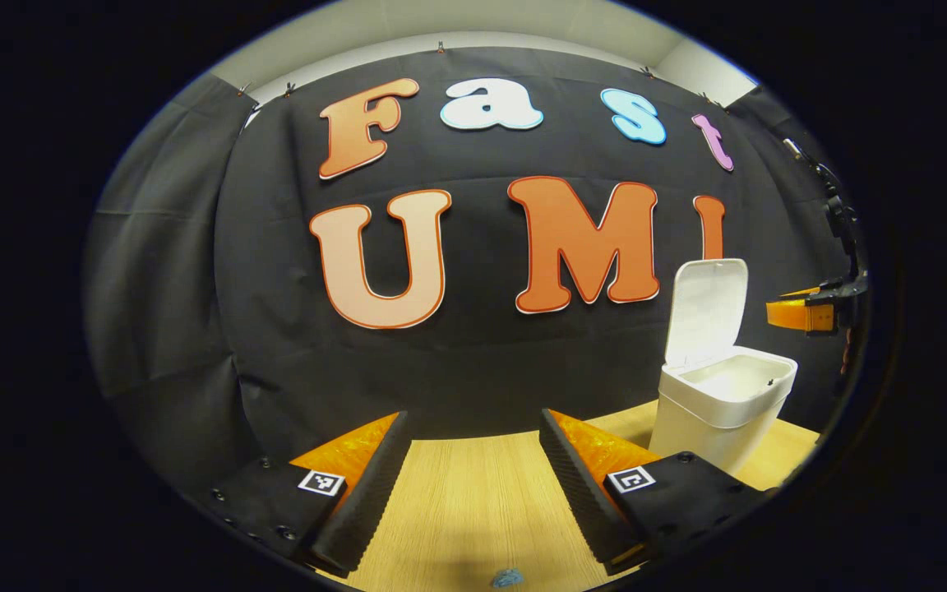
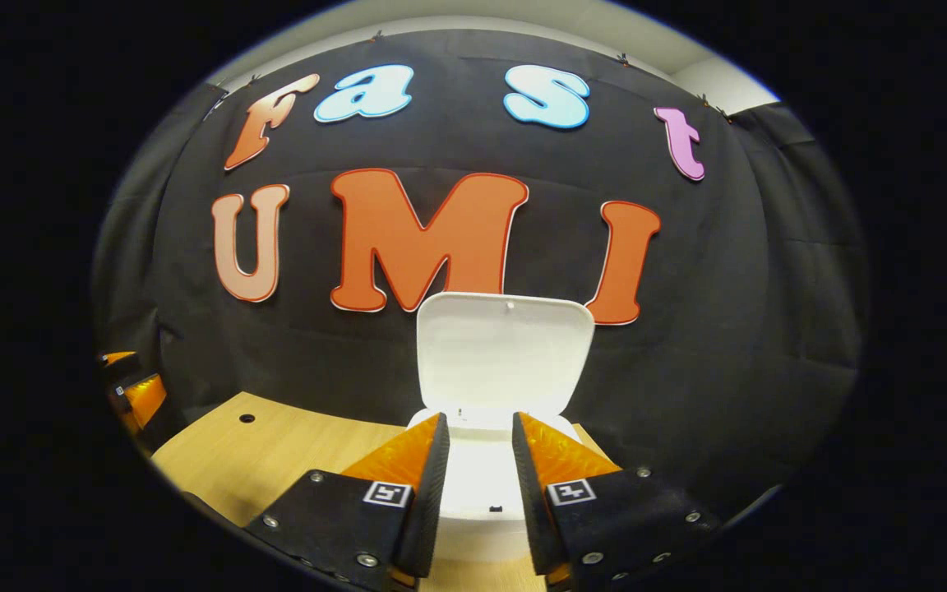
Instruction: Press the lid of the desktop garbage bin to open it, pick up the crumpled paper on the desktop and throw it into the bin, then pick up the pop can on the desktop and drop it into the bin, and finally close the garbage bin lid.
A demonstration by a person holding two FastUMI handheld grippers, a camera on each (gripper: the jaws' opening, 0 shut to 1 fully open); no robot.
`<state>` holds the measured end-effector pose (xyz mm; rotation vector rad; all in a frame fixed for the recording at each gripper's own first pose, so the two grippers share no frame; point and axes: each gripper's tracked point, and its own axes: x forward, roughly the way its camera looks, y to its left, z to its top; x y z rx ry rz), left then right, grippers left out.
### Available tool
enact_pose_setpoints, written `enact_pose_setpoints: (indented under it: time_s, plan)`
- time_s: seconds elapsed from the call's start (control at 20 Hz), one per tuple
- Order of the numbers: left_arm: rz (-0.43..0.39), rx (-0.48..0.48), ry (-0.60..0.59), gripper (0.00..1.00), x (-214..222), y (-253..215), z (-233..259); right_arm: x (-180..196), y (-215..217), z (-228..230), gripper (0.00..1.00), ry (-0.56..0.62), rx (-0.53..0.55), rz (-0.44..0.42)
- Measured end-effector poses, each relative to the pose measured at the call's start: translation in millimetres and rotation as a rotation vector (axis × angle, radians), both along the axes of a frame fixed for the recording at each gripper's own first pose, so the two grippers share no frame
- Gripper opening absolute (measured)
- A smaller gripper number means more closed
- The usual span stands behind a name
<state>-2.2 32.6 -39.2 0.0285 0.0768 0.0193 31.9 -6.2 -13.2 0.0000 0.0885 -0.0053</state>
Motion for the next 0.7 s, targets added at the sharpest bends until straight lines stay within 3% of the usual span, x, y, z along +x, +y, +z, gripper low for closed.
enact_pose_setpoints:
  time_s: [0.05, 0.1, 0.15, 0.2, 0.25, 0.3, 0.4, 0.7]
  plan:
    - [-0.001, 0.000, 0.003, 1.00, 0, -1, -2, -4, 6, -3, 0.50, -0.003, -0.004, 0.021]
    - [-0.003, 0.003, 0.003, 1.00, 0, 0, -3, -9, 14, -5, 0.63, -0.008, -0.006, 0.047]
    - [-0.001, 0.007, 0.003, 1.00, -1, 1, -3, -13, 21, -8, 0.61, -0.011, -0.008, 0.071]
    - [-0.003, 0.004, 0.004, 1.00, -1, 2, -4, -18, 29, -12, 0.69, -0.012, -0.010, 0.099]
    - [-0.004, 0.000, 0.007, 1.00, -1, 1, -6, -23, 37, -16, 0.67, -0.013, -0.011, 0.132]
    - [-0.004, -0.005, 0.011, 1.00, -1, 3, -7, -27, 46, -20, 0.78, -0.018, -0.012, 0.165]
    - [-0.004, -0.009, 0.025, 1.00, -1, 3, -14, -37, 62, -32, 0.86, -0.007, -0.025, 0.215]
    - [-0.008, -0.019, 0.106, 1.00, -4, 0, -41, -57, 85, -73, 0.94, 0.071, -0.050, 0.297]
